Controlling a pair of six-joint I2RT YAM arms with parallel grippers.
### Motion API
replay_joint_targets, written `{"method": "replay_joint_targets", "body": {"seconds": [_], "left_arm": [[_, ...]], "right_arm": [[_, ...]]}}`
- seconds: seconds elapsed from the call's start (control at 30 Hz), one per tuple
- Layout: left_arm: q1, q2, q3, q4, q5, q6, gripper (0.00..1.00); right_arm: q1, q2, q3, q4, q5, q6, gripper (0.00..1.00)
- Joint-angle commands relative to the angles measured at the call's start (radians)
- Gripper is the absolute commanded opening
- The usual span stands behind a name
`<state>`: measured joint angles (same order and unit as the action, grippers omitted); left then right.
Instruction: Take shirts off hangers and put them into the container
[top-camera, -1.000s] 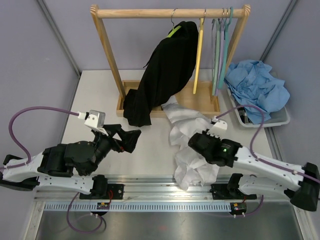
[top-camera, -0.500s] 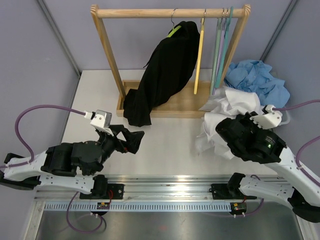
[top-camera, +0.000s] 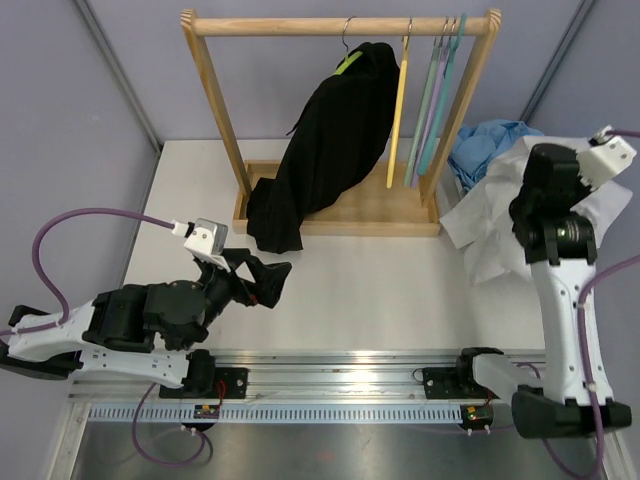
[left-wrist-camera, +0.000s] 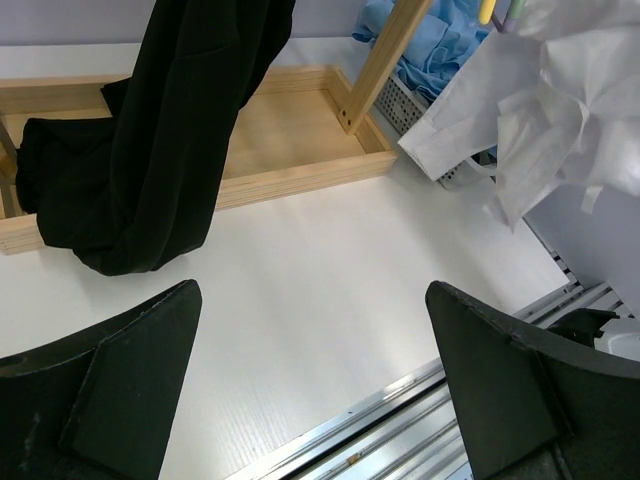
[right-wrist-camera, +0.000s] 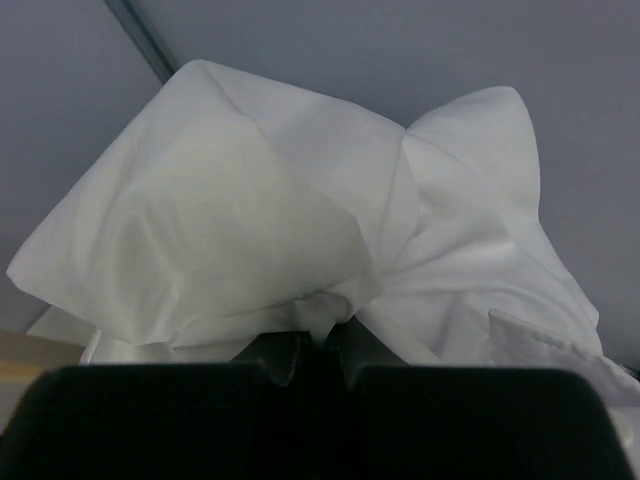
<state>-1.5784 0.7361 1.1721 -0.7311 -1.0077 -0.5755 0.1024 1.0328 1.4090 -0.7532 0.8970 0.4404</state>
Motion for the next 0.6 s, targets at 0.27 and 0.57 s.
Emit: {"method": "replay_joint_targets", "body": {"seconds": [0.27,0.57], "left_arm": [[-0.003,-0.043,0.037,0.044,-0.008,0.029,0.99],[-0.003,-0.081,0.003,0.039,-0.042,0.023,0.99]], "right_arm": [[-0.259,0.469,0.497,0.285,-0.369,-0.152,0.0],[-0.273,0.851,0.802,0.105,-0.323,-0.143,0.0]]}}
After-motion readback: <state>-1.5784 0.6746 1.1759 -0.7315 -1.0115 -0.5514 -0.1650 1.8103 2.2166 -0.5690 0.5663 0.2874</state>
